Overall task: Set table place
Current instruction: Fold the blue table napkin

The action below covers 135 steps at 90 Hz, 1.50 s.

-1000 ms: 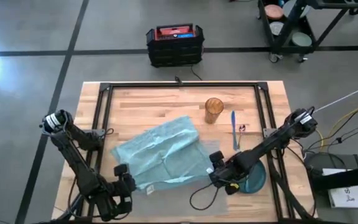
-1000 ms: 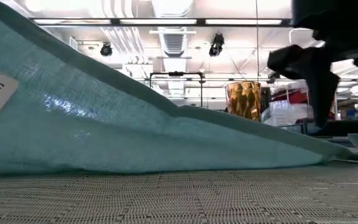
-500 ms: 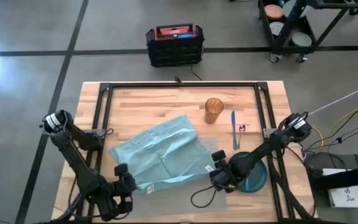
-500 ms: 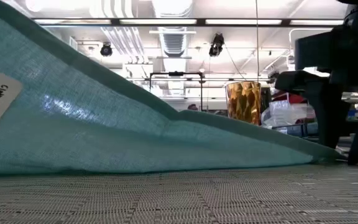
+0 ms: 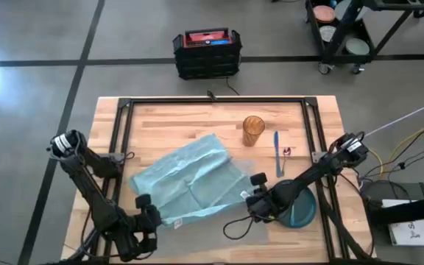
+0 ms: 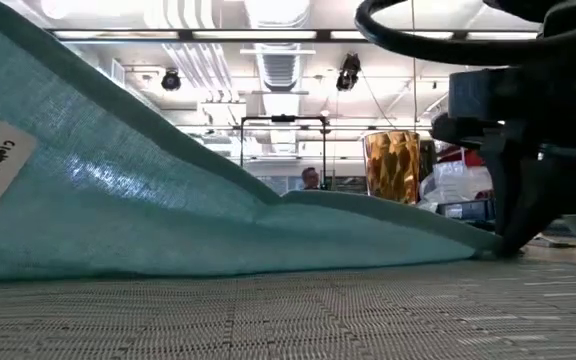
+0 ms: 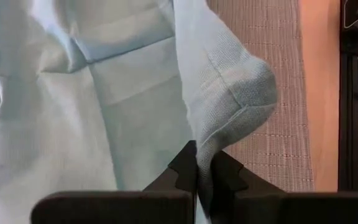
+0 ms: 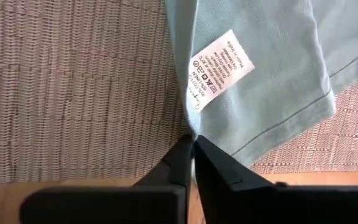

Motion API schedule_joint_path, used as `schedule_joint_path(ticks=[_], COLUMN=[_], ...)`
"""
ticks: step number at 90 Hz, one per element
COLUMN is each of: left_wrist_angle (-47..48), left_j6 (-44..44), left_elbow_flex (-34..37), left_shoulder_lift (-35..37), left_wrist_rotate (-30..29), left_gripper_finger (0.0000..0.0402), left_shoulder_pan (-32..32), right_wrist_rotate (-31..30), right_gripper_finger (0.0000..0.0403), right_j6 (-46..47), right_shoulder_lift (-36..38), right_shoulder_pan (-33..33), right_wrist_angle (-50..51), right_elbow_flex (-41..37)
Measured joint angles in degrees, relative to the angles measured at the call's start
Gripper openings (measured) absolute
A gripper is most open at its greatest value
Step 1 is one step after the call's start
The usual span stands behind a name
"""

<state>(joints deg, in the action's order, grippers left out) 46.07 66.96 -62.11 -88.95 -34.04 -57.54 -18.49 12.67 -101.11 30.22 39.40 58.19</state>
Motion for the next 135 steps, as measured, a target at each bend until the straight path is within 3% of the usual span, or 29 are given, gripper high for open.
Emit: schedule_joint_path(ticks=[21,34,65,88,106,135], left_wrist_angle=[2.02,7.88,24.48,29.42,29.46,29.45], left_j6=[-1.5,-5.03,-5.04,-7.75,-11.14,-16.95], left_elbow_flex=[-5.17,-9.86,-15.89,-17.01,-16.98,-16.94], left_shoulder_lift=[1.89,3.24,5.15,10.36,16.78,26.62], left_wrist_rotate=[-4.11,-5.31,-9.45,-22.71,-28.63,-31.43], left_gripper_finger=[0.0,0.0,0.0,0.0,0.0,0.0], left_shoulder_pan=[0.26,0.26,0.38,0.69,1.99,3.85], right_wrist_rotate=[1.94,2.47,3.43,-3.71,-6.09,-7.41], right_gripper_finger=[0.0,0.0,0.0,0.0,0.0,0.0], right_j6=[0.49,0.3,1.79,0.79,-3.37,-7.82], right_shoulder_lift=[6.02,12.15,26.19,32.99,34.77,35.09], right_shoulder_pan=[-0.33,-1.15,-4.0,-7.44,-9.35,-12.92], right_wrist_angle=[9.69,12.71,12.58,12.24,12.24,13.02], right_elbow_flex=[7.23,11.84,12.82,12.97,17.81,29.0])
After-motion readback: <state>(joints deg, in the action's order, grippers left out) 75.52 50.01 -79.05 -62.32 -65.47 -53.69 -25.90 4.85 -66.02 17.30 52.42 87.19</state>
